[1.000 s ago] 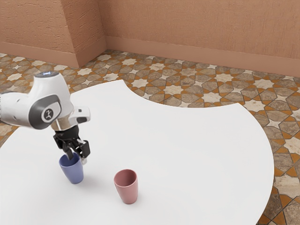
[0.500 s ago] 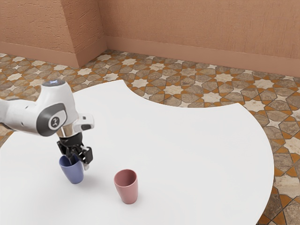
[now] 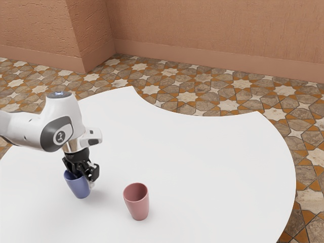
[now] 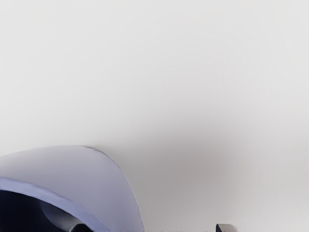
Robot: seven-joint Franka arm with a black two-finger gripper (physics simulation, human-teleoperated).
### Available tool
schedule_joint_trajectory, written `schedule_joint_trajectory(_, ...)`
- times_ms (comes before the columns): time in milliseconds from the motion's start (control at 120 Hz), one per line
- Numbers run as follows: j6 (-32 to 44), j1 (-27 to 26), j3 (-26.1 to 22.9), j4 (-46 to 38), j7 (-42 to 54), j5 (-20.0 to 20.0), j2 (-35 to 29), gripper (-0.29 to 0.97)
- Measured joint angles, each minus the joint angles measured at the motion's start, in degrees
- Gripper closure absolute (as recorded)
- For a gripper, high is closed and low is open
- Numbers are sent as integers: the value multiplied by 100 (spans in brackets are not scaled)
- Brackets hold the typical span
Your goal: Place the left cup onto the right cup
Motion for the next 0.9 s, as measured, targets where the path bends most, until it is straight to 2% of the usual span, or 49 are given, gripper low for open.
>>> schedule_joint_trajectory(150, 9, 0, 0, -2, 2, 0, 5, 63)
schedule_joint_trajectory(317, 15, 1, -1, -2, 2, 9, 1, 73)
schedule_joint_trajectory(508, 21, 10, -2, -2, -32, 44, -3, 78)
schedule_joint_trajectory(900, -36, -3, -2, -2, -80, 67, -372, 78)
